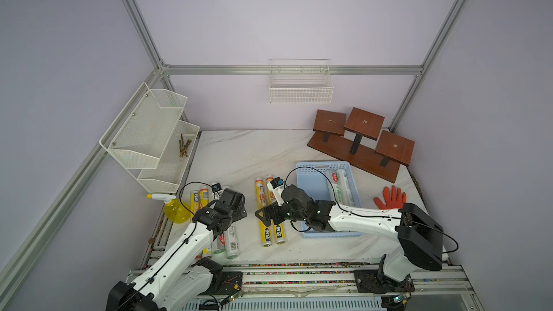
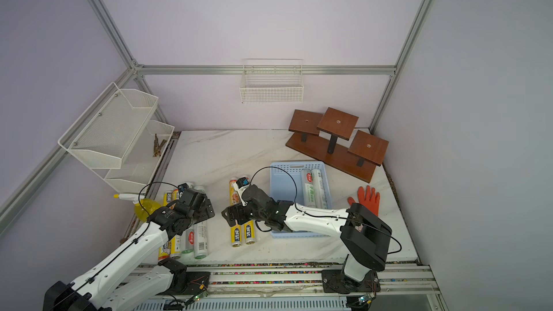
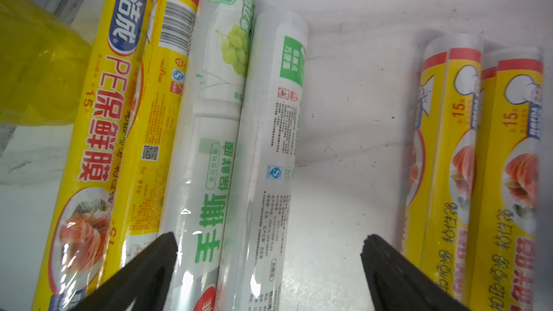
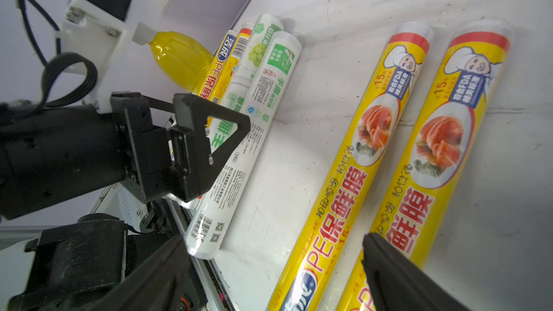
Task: Put the plastic wrap into the basket
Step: Pick up the plastic wrap from the center of the board.
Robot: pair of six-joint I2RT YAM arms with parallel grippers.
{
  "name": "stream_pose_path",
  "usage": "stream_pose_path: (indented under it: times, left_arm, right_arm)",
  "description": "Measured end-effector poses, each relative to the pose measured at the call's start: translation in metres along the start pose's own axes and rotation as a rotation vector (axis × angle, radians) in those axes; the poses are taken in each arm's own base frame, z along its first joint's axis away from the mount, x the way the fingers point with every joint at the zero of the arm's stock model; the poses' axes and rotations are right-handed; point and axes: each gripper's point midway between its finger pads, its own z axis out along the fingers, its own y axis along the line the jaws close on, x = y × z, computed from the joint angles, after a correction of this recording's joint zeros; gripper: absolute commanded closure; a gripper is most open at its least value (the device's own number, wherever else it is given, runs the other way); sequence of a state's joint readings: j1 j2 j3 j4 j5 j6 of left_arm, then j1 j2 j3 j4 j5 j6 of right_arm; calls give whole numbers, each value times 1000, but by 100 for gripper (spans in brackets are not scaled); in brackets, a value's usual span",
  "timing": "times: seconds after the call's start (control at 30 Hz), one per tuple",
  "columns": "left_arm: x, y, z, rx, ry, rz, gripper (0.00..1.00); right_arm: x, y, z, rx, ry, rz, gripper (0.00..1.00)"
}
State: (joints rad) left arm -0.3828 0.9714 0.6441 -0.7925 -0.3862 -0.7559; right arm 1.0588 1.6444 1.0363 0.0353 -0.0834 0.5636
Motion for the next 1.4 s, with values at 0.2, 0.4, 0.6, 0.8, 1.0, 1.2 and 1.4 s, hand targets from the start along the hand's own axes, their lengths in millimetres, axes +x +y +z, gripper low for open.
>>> stream_pose_path:
  times: [0.2,0.4,0.6,0.8,1.0,1.2,1.4]
  left_arm:
    - [12,1,19,-39,102,21,14]
    - [9,-9,30,-47,153,50,24]
    - [11,-2,41,-82,185,27,27]
    - [14,-7,51,-65,216,30,32]
    - [19,-19,58,-15,249,30,32]
    - [26,-30,65,28,291,41,33]
    - [33,-34,74,18,352,69,35]
  right_arm:
    - [1,1,6,3,10,12,5]
    - [-1,2,6,1,6,18,4]
    - [-1,2,7,2,8,22,4]
    - [0,1,9,6,13,22,4]
    - [9,-6,17,26,41,30,3]
    - [15,-14,18,62,61,34,2]
    - [19,-22,17,101,71,35,2]
